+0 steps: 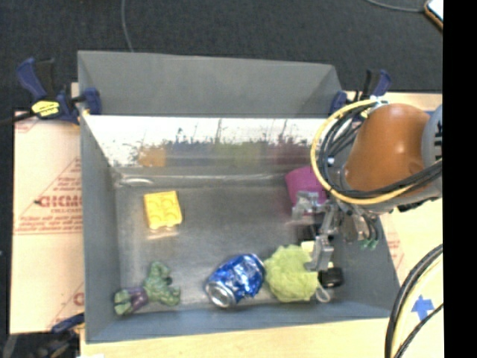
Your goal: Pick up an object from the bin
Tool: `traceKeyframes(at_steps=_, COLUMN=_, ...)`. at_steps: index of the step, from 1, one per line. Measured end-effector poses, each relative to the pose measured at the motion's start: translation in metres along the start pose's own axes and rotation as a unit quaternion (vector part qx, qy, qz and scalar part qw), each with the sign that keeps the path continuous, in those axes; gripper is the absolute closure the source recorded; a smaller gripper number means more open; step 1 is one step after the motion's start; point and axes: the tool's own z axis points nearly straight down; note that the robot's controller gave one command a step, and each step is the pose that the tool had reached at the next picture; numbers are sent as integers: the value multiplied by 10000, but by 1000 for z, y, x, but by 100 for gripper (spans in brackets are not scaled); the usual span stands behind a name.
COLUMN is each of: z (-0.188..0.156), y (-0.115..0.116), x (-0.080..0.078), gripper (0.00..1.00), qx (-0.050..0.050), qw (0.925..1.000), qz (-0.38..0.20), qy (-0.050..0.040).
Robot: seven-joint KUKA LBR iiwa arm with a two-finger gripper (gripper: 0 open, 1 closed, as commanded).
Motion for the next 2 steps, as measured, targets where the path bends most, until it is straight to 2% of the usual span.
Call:
traceKeyframes(at_steps=1, z=0, y=0, x=0, gripper=0, qx=0, qw=10000, qz=0, qy=0)
traceKeyframes(at_steps=2, z=9, y=21, x=14, gripper=0, qx=-6, qw=9998, qz=201, qy=-3)
